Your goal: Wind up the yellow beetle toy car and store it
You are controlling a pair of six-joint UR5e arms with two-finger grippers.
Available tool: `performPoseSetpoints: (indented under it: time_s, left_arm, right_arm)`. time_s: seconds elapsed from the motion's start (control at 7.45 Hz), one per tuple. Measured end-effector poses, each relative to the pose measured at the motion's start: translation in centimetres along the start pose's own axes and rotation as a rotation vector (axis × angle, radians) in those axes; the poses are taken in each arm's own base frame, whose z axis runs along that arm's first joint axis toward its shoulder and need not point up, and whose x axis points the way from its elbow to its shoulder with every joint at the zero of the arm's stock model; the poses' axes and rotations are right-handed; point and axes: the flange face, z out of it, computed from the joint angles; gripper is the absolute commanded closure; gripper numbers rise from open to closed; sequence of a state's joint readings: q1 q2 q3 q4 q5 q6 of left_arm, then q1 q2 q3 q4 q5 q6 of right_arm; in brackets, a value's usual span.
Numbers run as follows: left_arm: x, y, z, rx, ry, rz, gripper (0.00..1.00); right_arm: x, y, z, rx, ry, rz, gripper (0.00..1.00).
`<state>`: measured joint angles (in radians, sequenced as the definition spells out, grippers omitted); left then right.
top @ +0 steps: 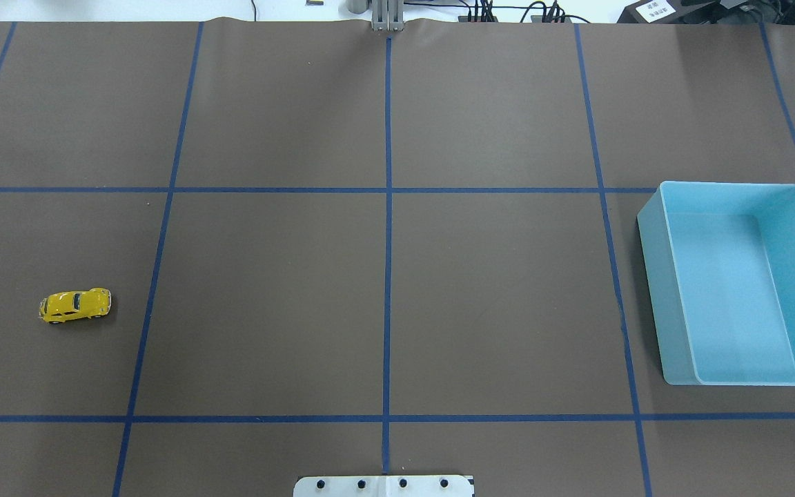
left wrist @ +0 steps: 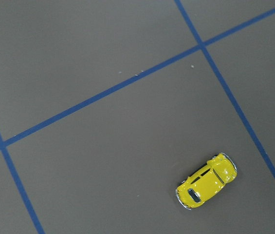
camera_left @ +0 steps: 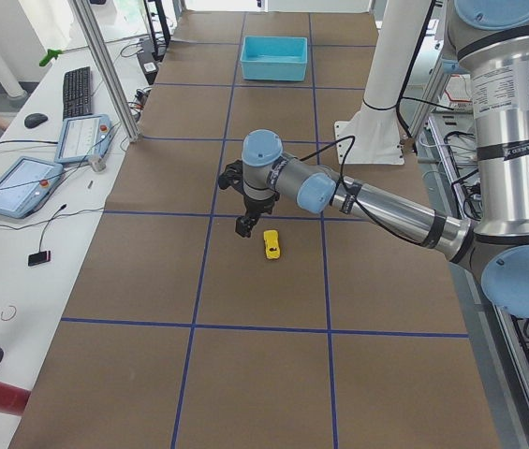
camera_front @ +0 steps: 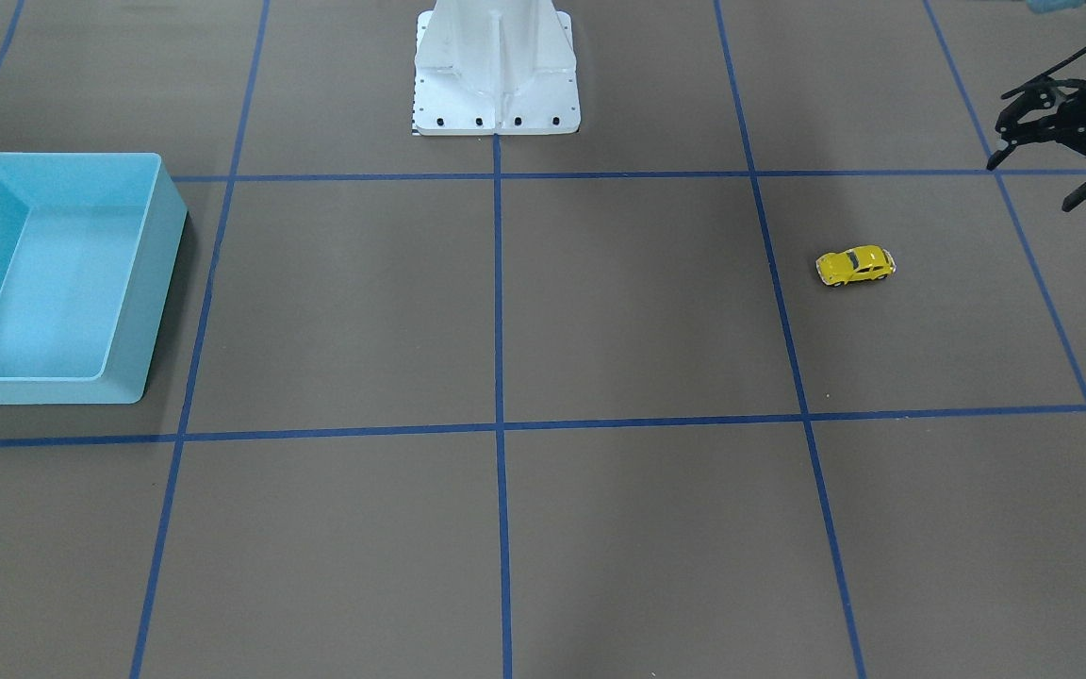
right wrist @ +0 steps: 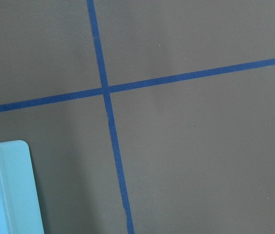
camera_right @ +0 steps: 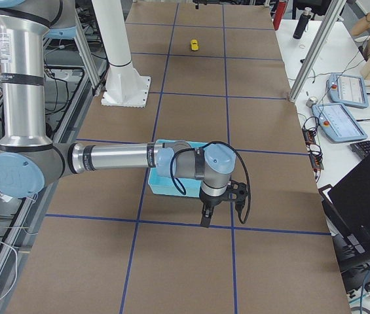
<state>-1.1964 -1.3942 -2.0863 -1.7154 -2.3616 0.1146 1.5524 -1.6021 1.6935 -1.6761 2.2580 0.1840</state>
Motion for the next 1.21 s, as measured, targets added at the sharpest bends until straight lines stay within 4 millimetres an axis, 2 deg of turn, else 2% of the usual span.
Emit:
performPoseSetpoints:
  time_s: [0.4,0.67,0.94,1.21]
  left_arm:
    - [3.8,-1.7,5.3,-0.112,-0.058,0.445,0.0]
    - [6.4,-2.9,8.9,-0.159,-0.024,0.615,0.0]
    - [8.0,-4.3,12.4,-0.183,0.018,0.693,0.0]
    - [7.8,-4.8,14.3,-0.19,0.029,0.712,0.0]
  right_arm:
    - [-0.2,0.1,-0.2,0.004,-0.002,-0.005,0.0]
    - [-0.1,0.3,-0.1,0.0,-0.005,-0.002,0.0]
    - [0.1,0.6,0.2,-0.007,-0.012,0.002,0.0]
    - [0.1,0.7,0.2,-0.007,-0.014,0.002,0.0]
